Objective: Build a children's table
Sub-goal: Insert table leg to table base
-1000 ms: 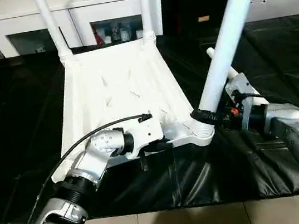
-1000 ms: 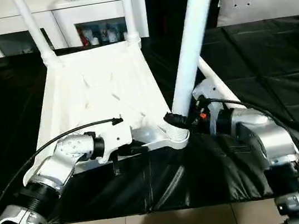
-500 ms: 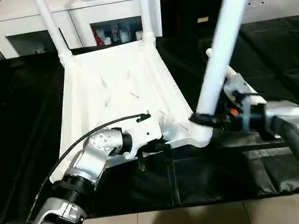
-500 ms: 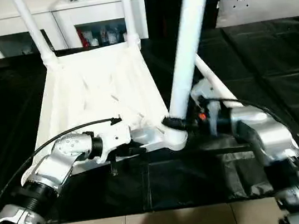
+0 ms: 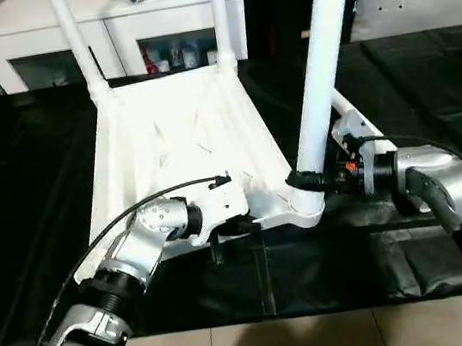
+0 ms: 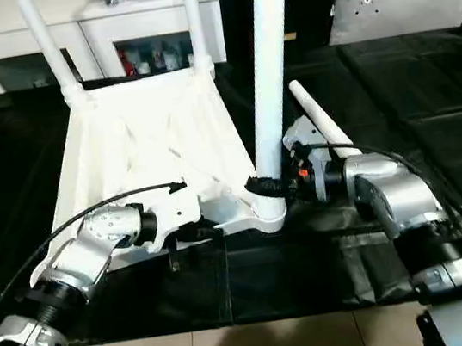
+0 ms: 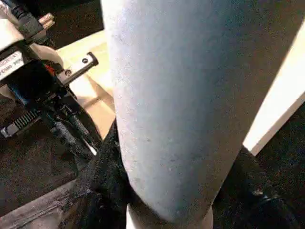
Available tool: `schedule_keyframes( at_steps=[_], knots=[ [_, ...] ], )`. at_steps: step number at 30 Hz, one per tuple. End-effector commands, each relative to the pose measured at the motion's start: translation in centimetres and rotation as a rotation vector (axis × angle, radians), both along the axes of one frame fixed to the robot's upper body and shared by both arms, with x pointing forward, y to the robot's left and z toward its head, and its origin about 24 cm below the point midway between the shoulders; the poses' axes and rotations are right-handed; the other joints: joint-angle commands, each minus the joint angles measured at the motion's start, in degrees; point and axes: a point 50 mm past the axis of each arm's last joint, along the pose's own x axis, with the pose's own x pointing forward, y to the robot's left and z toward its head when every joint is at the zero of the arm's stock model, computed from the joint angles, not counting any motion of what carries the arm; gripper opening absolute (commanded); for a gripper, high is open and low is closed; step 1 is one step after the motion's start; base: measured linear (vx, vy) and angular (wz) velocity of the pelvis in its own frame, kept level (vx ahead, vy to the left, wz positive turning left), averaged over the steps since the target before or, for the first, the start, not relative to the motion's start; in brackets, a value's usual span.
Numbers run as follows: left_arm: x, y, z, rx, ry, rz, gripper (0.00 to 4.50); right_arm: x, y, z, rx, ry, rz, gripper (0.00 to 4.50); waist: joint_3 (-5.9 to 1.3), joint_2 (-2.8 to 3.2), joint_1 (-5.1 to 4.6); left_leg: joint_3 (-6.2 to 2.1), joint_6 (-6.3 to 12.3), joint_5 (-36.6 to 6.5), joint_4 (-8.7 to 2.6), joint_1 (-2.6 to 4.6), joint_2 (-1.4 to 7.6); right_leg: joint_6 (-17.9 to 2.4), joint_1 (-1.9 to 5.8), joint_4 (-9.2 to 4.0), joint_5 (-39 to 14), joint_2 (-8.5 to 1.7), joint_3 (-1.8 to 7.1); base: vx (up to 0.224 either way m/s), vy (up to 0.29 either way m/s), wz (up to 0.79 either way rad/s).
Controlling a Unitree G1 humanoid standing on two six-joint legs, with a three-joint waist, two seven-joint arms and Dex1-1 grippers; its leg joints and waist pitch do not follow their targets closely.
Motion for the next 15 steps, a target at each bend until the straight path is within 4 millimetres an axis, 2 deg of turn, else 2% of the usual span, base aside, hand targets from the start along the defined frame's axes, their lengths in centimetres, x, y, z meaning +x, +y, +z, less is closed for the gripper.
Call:
schedule_keyframes(
  at_steps=[1,4,5,6,7,8,9,10,11,12,13,14,15],
  knots=[
    [-0.5,0.5,-1.3,0.086,0.034,-0.014,0.00,-0.6,-0.6,-1.7,0.052,0.079,-0.056,1.88,-3.90,-0.60,0.47,-0.72,5.01,-6.4,-3.50,-0.54,3.36,-10.8,3.50,-3.54,-12.8,-4.47,3.88,0.000,0.000,0.00],
    [-0.6,0.5,-1.3,0.078,0.035,-0.006,0.00,-1.2,-1.2,-2.8,0.135,0.104,-0.124,1.88,-3.99,-0.62,0.62,-0.68,5.11,-6.2,-3.48,-0.56,3.40,-11.0,3.52,-3.51,-12.2,-4.55,3.90,0.000,0.000,0.00],
    [-0.6,0.5,-1.4,0.072,0.035,0.000,0.00,-1.7,-1.6,-3.6,0.181,0.115,-0.168,1.88,-3.97,0.00,0.85,-0.75,4.92,-6.5,-3.51,-0.42,3.45,-11.0,3.41,-3.54,-12.4,-4.64,3.88,0.000,0.000,0.00],
    [-0.6,0.5,-1.4,0.071,0.035,0.002,0.00,-1.9,-1.7,-3.9,0.195,0.119,-0.186,1.88,-4.04,-0.40,0.79,-0.69,4.84,-6.8,-3.51,-0.47,3.45,-11.0,3.46,-3.58,-12.0,-4.57,3.85,0.000,0.000,0.00],
    [-0.6,0.5,-1.4,0.071,0.035,0.002,0.00,-1.9,-1.7,-3.9,0.196,0.119,-0.187,1.88,-4.03,-0.46,0.81,-0.72,4.78,-6.9,-3.56,-0.54,3.42,-11.0,3.55,-3.56,-12.1,-4.54,3.81,0.000,0.000,0.00],
    [-0.6,0.5,-1.4,0.064,0.036,0.008,0.00,-2.4,-1.9,-4.5,0.222,0.128,-0.216,1.88,-4.02,0.68,0.94,-0.88,4.55,-7.2,-3.58,-0.52,3.37,-10.9,3.56,-3.51,-12.5,-4.61,3.71,0.000,0.000,0.00],
    [-0.6,0.4,-1.4,0.059,0.036,0.012,0.00,-2.7,-2.0,-4.9,0.236,0.132,-0.229,1.88,-3.93,0.03,0.70,-0.73,4.42,-8.1,-3.62,-0.46,3.37,-10.5,3.45,-3.92,-12.9,-4.46,3.69,0.000,0.000,0.00],
    [-0.6,0.4,-1.4,0.059,0.036,0.012,0.00,-2.7,-2.0,-4.9,0.236,0.132,-0.229,1.88,-3.97,0.03,0.75,-0.77,4.32,-8.4,-3.68,-0.43,3.33,-10.5,3.56,-3.89,-13.3,-4.48,3.68,0.000,0.000,0.00],
    [-0.5,0.5,-1.4,0.057,0.038,0.016,0.00,-3.7,-2.2,-5.7,0.234,0.123,-0.263,1.88,-3.98,0.67,0.84,-0.83,4.18,-8.5,-3.67,-0.46,3.21,-10.2,3.55,-3.89,-14.0,-4.50,3.63,0.000,0.000,0.00],
    [-0.5,0.5,-1.4,0.057,0.038,0.016,0.00,-3.9,-2.3,-5.9,0.229,0.119,-0.268,1.88,-3.93,0.82,0.70,-0.75,4.19,-9.2,-3.69,-0.41,3.24,-9.5,3.39,-4.31,-14.2,-4.42,3.68,0.000,0.000,0.00],
    [-0.5,0.5,-1.4,0.059,0.038,0.013,0.00,-4.2,-2.4,-6.2,0.192,0.102,-0.280,1.88,-3.99,0.57,0.69,-0.82,4.23,-9.1,-3.71,-0.51,3.15,-9.4,3.55,-4.18,-14.1,-4.42,3.62,0.000,0.000,0.00],
    [-0.5,0.5,-1.4,0.061,0.039,0.010,0.00,-4.3,-2.4,-6.4,0.148,0.087,-0.280,1.88,-4.00,1.57,0.69,-0.92,4.12,-9.4,-3.75,-0.47,3.04,-9.1,3.53,-4.19,-14.6,-4.34,3.50,0.000,0.000,0.00],
    [-0.5,0.5,-1.4,0.064,0.039,0.007,0.00,-4.4,-2.4,-6.5,0.109,0.074,-0.275,1.88,-4.03,1.20,0.47,-0.82,4.18,-9.9,-3.71,-0.60,2.79,-8.4,3.63,-4.44,-15.7,-4.18,3.39,0.000,0.000,0.00]
  ],
)
